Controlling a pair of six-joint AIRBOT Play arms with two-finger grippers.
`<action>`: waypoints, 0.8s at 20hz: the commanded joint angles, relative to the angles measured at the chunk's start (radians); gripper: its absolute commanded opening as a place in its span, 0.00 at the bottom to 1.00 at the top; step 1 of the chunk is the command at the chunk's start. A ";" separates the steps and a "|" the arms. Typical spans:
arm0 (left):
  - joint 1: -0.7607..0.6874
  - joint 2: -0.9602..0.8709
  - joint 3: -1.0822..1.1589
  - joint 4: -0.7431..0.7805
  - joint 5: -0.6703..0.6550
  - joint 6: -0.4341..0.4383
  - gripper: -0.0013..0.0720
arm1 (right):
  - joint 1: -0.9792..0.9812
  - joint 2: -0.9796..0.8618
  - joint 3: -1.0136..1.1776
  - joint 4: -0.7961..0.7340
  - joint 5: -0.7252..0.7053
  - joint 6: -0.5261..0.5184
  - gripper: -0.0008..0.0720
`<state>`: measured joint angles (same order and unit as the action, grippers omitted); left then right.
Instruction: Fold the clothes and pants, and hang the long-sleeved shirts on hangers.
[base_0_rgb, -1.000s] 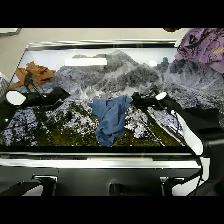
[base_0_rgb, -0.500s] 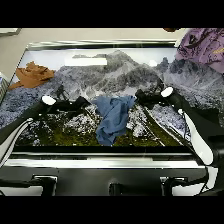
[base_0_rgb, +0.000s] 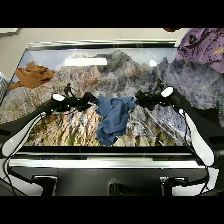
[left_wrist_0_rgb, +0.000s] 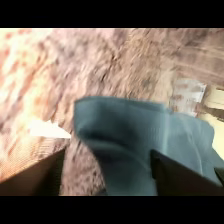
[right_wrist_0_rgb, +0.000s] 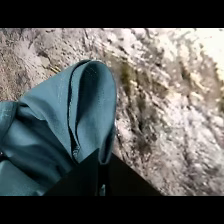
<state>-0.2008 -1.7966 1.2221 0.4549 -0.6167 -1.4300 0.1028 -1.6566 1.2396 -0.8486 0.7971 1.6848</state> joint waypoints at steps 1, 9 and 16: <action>-0.010 -0.073 0.068 -0.011 -0.020 0.008 0.42 | 0.000 0.001 0.001 -0.003 0.006 0.002 0.05; 0.069 -0.003 0.241 0.081 -0.127 0.004 0.03 | -0.001 0.109 0.074 -0.167 0.025 0.003 0.05; 0.219 0.265 0.849 0.682 -0.387 -0.249 0.03 | -0.001 0.317 0.605 -0.562 0.158 0.064 0.05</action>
<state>-0.0311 -1.6260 1.8397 0.8619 -0.8734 -1.5806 0.1024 -1.4181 1.6493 -1.2392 0.8982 1.7256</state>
